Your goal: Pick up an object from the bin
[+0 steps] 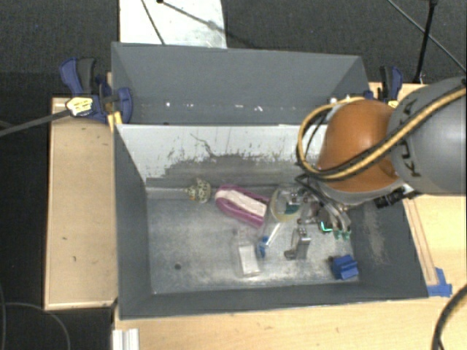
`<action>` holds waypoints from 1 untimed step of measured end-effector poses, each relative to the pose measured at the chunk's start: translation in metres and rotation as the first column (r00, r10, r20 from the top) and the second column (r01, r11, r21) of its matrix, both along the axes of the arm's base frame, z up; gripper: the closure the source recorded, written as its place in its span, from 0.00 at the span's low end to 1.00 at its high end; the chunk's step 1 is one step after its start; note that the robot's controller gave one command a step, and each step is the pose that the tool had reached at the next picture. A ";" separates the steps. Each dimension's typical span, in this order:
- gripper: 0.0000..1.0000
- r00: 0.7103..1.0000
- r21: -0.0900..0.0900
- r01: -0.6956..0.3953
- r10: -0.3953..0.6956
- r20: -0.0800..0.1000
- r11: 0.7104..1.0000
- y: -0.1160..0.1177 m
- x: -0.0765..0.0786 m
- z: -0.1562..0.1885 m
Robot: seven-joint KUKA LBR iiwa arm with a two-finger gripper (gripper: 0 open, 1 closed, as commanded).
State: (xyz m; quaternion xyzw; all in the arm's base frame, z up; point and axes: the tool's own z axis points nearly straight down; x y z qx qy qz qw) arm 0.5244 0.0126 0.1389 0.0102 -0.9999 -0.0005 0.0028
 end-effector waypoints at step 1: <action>0.00 0.895 -0.004 -0.445 0.445 0.021 0.895 -0.008 0.032 -0.064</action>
Offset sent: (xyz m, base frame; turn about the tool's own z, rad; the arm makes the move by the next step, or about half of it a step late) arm 0.0276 -0.0098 -0.0680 -0.4605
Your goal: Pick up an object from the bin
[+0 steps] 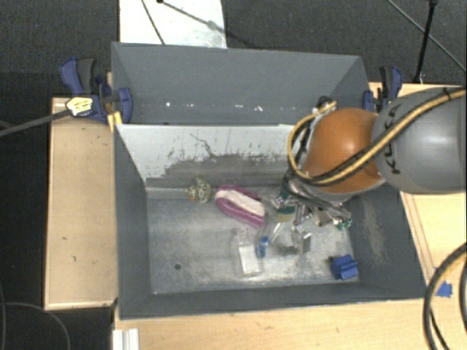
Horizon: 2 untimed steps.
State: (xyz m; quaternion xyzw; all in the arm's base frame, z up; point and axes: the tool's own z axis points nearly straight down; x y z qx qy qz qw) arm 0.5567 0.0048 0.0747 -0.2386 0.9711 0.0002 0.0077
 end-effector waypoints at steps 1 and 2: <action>0.00 0.859 -0.009 -0.512 0.512 0.001 0.859 0.012 -0.002 0.003; 1.00 0.862 -0.004 -0.507 0.507 -0.009 0.862 0.012 -0.006 0.000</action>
Offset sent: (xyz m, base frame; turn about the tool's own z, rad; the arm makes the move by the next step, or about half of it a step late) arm -0.0064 0.0113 -0.0011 -0.5389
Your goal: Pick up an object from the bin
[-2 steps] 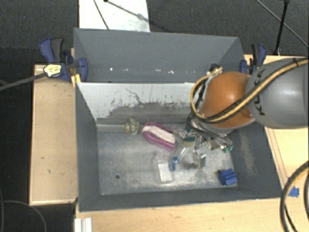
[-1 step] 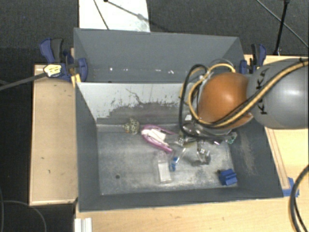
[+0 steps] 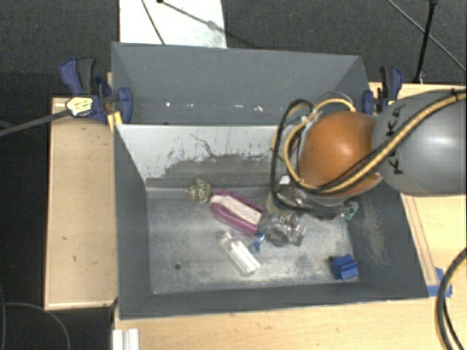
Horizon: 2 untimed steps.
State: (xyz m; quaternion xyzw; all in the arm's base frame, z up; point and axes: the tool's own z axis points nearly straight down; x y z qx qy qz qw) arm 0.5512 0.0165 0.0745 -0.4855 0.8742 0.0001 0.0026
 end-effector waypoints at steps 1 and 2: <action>1.00 1.000 0.000 0.031 -0.031 0.004 1.000 0.010 -0.008 0.060; 1.00 0.998 -0.006 -0.062 0.062 0.001 0.998 -0.101 -0.012 0.094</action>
Offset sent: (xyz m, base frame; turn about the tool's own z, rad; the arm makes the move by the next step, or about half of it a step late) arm -0.0097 0.0090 0.0563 0.0310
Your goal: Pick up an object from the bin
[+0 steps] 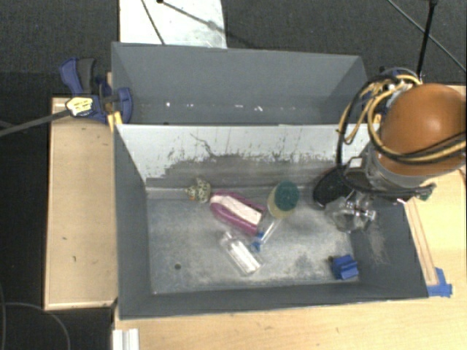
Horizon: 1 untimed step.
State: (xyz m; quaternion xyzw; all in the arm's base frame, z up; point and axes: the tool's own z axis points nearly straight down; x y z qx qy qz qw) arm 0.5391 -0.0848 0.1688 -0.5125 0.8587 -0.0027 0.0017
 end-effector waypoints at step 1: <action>1.00 0.961 0.002 0.276 -0.276 -0.006 0.961 -0.040 -0.055 -0.006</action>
Offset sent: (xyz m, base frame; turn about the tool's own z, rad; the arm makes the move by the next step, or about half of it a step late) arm -0.0541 -0.0381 -0.0057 0.2754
